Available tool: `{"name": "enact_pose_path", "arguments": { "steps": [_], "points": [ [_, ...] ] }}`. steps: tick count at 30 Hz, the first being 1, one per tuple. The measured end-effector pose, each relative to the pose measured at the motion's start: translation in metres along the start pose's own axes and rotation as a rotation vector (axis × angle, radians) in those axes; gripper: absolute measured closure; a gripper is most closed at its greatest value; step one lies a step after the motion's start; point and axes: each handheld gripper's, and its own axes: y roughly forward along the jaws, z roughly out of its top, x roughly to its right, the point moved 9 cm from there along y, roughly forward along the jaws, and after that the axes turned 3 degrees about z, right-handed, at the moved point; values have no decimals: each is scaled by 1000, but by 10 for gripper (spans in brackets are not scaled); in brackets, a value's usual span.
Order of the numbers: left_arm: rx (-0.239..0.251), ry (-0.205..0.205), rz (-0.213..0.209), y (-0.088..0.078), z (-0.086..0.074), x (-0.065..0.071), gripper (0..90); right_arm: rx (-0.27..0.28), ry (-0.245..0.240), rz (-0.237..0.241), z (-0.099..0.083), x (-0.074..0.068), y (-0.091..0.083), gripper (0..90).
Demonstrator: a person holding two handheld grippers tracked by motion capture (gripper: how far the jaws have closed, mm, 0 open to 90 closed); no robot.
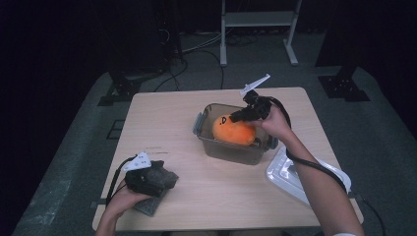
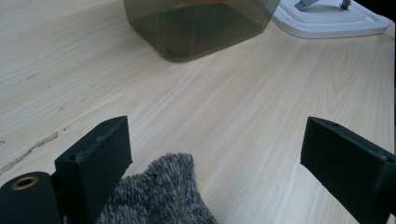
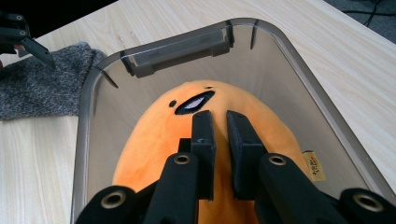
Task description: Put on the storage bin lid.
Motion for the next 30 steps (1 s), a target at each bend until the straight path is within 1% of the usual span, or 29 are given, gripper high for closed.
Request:
{"name": "enact_pose_path", "arguments": {
  "steps": [12,13,30],
  "points": [
    [-2,1,0,0,0,0,79,-23,0,5,-5,-3,4,795],
    [-1,1,0,0,0,0,79,-25,-6,5,-5,-3,5,795],
    [-2,-1,0,0,0,0,79,-33,-2,10,-7,-5,6,798]
  ]
}}
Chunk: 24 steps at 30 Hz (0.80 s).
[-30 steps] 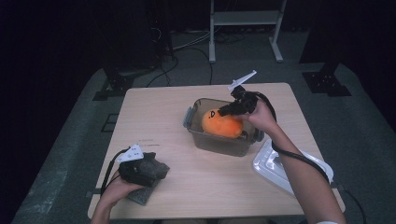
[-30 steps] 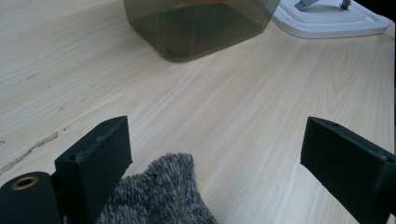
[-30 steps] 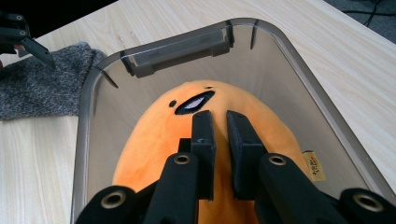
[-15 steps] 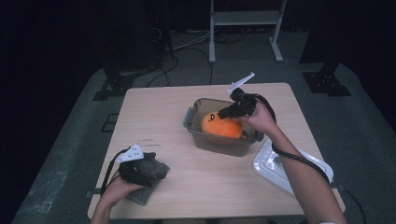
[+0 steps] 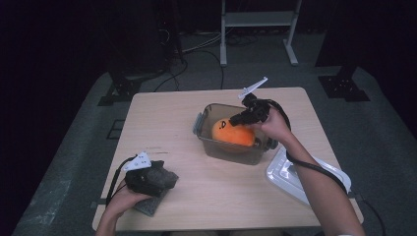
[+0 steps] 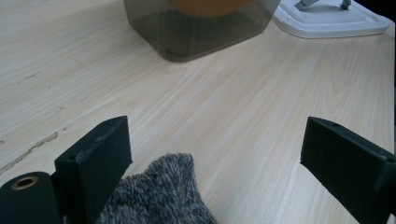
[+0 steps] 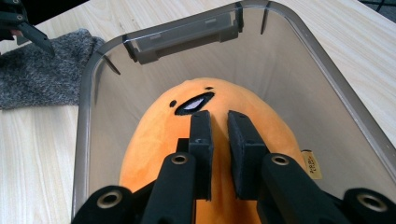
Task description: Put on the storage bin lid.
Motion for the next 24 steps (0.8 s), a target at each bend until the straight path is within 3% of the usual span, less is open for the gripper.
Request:
{"name": "enact_pose_path", "arguments": {
  "steps": [24],
  "points": [
    [1,2,0,-1,0,0,74,-62,2,6,-7,-3,20,804]
  ]
}}
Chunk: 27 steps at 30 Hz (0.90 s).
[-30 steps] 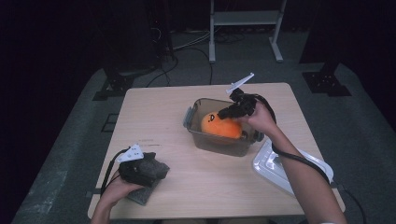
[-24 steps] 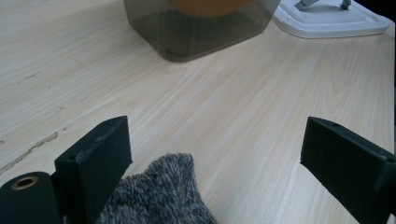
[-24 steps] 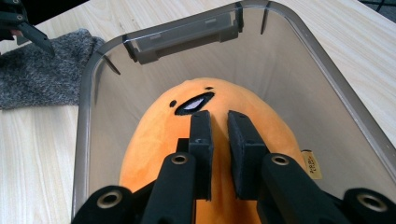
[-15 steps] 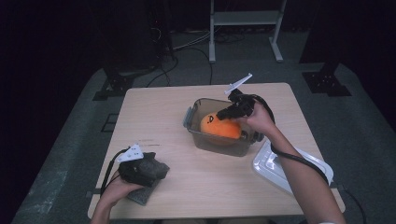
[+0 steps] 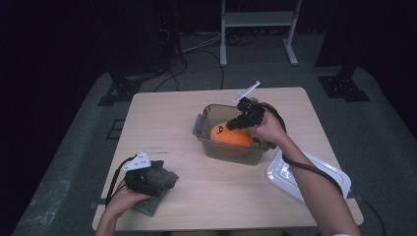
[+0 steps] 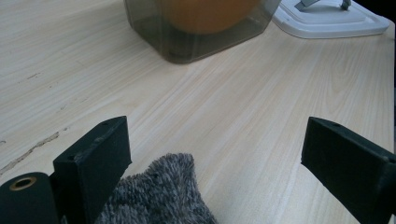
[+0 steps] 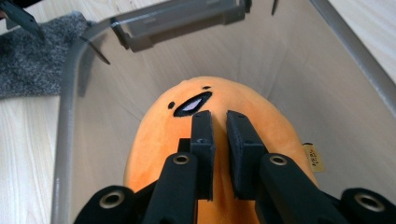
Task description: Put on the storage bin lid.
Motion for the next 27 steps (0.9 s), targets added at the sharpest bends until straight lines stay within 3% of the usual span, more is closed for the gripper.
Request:
{"name": "enact_pose_path", "arguments": {
  "steps": [13,27],
  "points": [
    [2,-2,-1,0,1,0,74,-24,12,8,-2,-1,2,762],
    [0,2,-3,1,1,1,74,38,12,45,3,-7,-14,705]
  ]
}}
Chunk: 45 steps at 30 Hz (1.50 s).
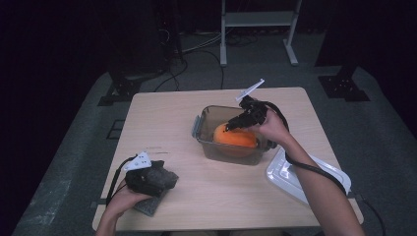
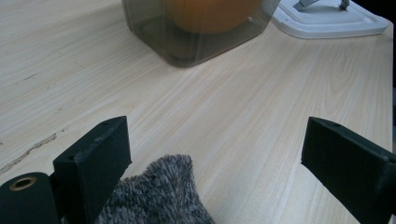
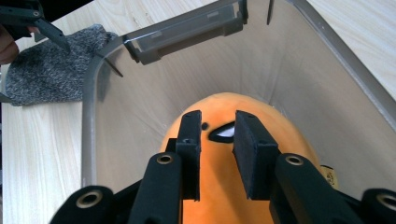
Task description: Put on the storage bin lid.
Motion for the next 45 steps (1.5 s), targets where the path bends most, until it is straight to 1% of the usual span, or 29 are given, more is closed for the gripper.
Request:
{"name": "enact_pose_path", "arguments": {
  "steps": [5,13,19,27,32,34,45],
  "points": [
    [-1,-1,-1,0,0,0,74,24,0,3,-2,-3,-11,690],
    [-8,0,-2,2,-1,1,74,75,-6,2,-9,-5,-37,663],
    [-9,3,-4,2,-1,1,74,113,15,-5,-17,-5,-56,652],
    [-8,3,-4,3,-1,2,74,152,28,-10,-30,-5,-78,635],
    [-10,4,-5,3,-1,2,74,168,39,-15,-37,-5,-89,621],
    [-11,3,-4,4,-1,2,74,175,43,-8,-41,-6,-93,604],
    [-14,1,-5,3,-2,2,74,201,72,-21,-68,-3,-112,585]
  ]
}}
